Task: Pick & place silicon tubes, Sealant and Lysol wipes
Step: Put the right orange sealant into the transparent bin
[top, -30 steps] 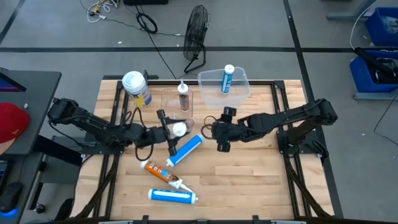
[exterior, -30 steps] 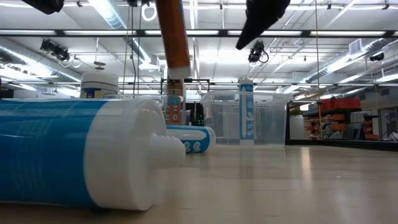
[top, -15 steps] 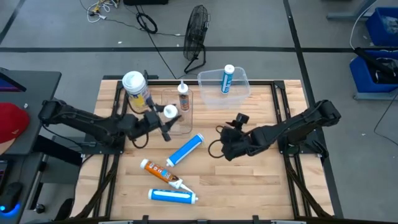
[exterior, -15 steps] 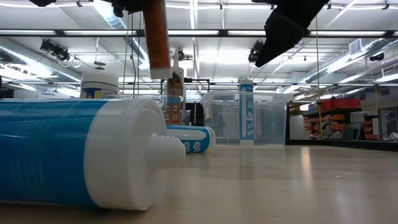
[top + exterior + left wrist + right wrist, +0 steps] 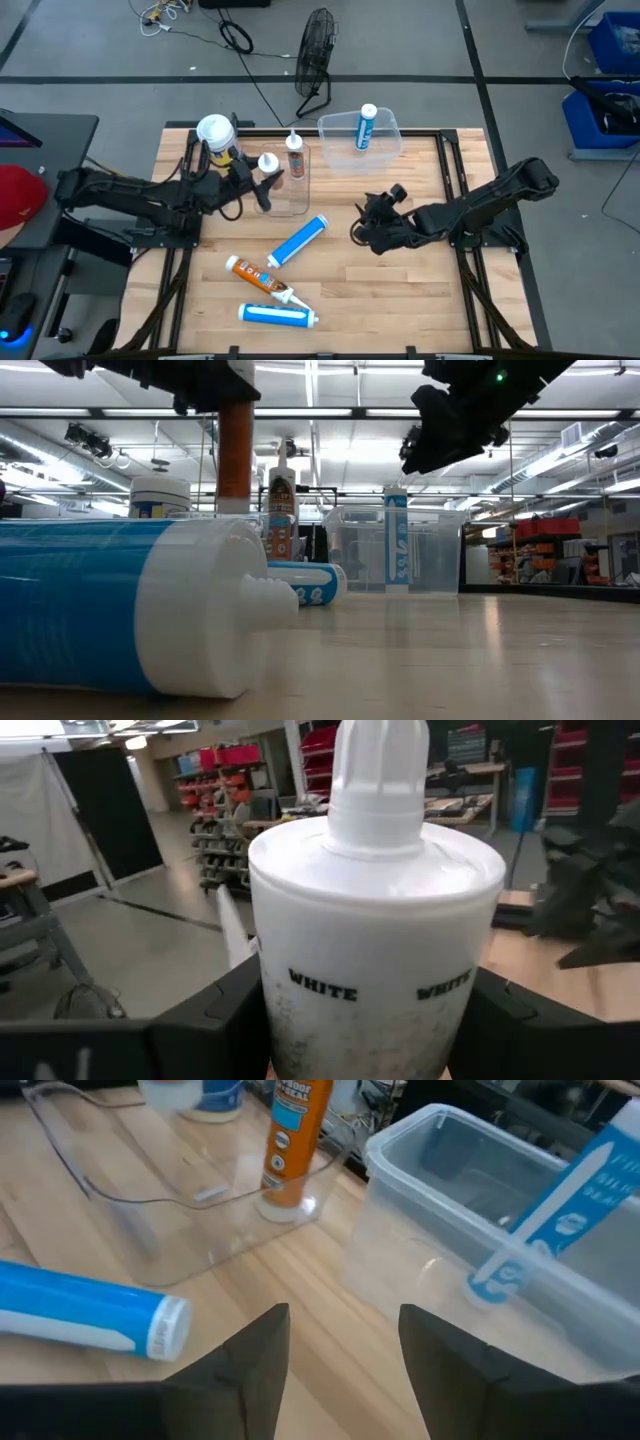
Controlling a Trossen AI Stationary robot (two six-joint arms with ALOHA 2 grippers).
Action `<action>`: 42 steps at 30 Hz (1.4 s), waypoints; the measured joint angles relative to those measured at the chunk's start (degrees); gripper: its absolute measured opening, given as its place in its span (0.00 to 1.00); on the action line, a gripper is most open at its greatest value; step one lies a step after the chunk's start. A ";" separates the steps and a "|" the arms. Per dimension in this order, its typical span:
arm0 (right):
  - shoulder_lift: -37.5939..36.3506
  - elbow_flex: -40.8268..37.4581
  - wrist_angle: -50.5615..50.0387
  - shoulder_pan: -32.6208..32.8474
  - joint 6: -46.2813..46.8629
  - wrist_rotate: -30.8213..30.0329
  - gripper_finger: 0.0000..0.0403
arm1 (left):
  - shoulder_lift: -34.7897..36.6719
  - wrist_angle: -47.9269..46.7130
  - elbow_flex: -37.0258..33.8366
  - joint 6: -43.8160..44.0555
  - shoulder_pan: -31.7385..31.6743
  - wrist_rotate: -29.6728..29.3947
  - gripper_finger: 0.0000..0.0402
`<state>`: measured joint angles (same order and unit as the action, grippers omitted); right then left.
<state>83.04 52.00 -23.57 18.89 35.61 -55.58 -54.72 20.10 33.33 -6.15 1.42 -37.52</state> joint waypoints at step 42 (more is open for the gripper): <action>0.20 -7.79 27.39 -3.12 -2.25 4.21 0.48 | -11.83 26.95 -16.32 6.79 -24.06 26.00 0.55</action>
<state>83.24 44.21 3.81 15.77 33.36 -51.37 -66.55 47.05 17.02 0.64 -22.63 -11.51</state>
